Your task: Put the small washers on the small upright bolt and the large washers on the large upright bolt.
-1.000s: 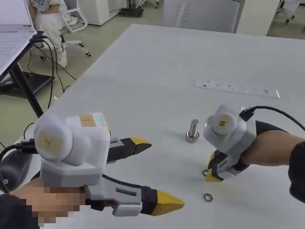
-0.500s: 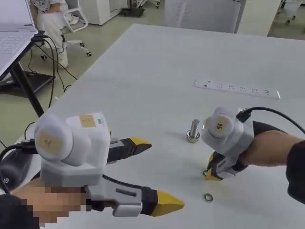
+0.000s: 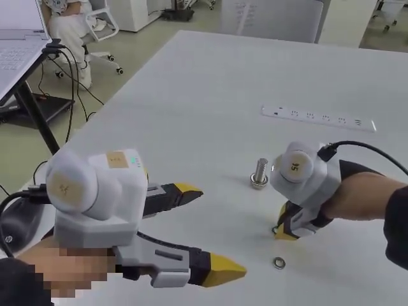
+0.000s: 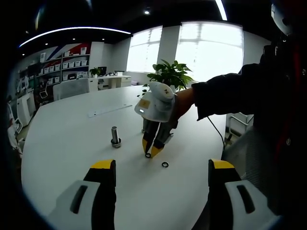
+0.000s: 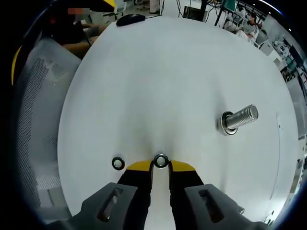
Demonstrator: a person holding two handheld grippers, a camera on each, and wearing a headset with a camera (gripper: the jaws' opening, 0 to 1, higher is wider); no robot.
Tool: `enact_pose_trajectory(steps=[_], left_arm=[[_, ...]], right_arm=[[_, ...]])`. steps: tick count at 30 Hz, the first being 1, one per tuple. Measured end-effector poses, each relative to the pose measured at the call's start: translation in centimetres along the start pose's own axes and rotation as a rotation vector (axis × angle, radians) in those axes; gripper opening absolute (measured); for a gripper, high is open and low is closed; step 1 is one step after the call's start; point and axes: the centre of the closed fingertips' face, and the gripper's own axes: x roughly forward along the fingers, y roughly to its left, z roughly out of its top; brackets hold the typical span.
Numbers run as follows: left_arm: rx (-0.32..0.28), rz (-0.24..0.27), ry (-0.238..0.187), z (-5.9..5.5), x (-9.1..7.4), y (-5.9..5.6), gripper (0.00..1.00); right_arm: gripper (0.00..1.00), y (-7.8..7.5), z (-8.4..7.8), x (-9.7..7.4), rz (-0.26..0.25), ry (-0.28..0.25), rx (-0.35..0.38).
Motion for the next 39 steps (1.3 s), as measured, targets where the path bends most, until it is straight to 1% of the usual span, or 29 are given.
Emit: enact_pose_trajectory(steps=[6, 20, 21, 25, 30, 39], left_arm=[[0.001, -0.001, -0.001, 0.0, 0.0, 0.0, 0.78], [0.006, -0.011, -0.002, 0.1, 0.3, -0.4, 0.79], [0.006, -0.010, -0.003, 0.2, 0.3, -0.3, 0.79], [0.007, -0.011, -0.003, 0.2, 0.3, -0.3, 0.79], [0.010, -0.016, -0.001, 0.3, 0.5, -0.5, 0.79], [0.012, -0.023, 0.003, 0.5, 0.6, -0.5, 0.79]], right_arm=[[0.14, -0.1, -0.4, -0.3, -0.004, 0.004, 0.008], [0.14, -1.1, -2.7, -2.6, -0.043, 0.005, 0.058], [0.14, -1.2, -3.1, -3.0, -0.048, 0.009, 0.064], [0.14, -1.5, -3.8, -4.0, -0.063, 0.002, 0.079], [0.14, -2.1, -4.6, -5.5, -0.096, 0.000, 0.101], [0.14, -2.9, -5.9, -7.6, -0.129, -0.004, 0.141]])
